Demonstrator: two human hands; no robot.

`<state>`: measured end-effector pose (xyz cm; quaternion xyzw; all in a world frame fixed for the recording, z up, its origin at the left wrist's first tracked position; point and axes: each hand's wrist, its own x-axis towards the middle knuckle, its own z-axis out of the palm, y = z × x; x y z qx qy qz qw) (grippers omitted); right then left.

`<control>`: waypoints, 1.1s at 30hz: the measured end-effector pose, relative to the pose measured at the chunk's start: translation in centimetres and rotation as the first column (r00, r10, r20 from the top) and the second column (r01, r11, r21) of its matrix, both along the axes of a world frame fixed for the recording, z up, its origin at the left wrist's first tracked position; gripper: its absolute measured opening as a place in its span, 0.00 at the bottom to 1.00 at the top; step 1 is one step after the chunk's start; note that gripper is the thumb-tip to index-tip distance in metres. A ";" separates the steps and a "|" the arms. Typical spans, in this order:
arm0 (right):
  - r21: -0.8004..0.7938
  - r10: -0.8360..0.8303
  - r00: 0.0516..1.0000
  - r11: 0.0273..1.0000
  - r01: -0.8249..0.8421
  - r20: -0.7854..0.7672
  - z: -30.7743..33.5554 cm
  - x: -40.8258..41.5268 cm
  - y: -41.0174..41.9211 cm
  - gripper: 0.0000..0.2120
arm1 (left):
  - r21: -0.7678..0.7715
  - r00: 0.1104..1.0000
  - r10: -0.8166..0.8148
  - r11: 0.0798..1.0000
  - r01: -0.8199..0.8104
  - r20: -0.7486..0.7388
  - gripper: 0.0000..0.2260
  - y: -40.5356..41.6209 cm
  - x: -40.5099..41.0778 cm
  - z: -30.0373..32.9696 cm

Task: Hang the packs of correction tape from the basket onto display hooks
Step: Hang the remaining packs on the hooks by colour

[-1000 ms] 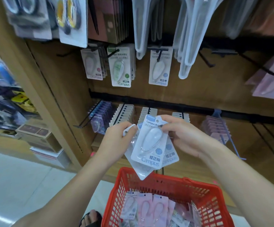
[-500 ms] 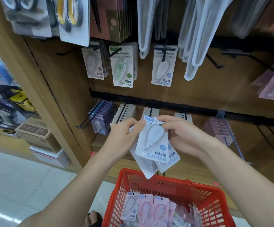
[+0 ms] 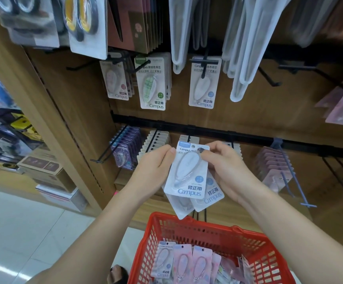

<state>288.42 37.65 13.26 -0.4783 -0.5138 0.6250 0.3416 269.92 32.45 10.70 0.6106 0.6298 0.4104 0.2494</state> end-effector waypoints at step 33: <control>0.399 -0.384 0.861 0.770 0.498 -0.332 8.6 -5.0 -1.0 0.06 | 0.246 0.965 0.220 0.952 -0.181 -0.143 0.17 -0.6 -4.3 2.0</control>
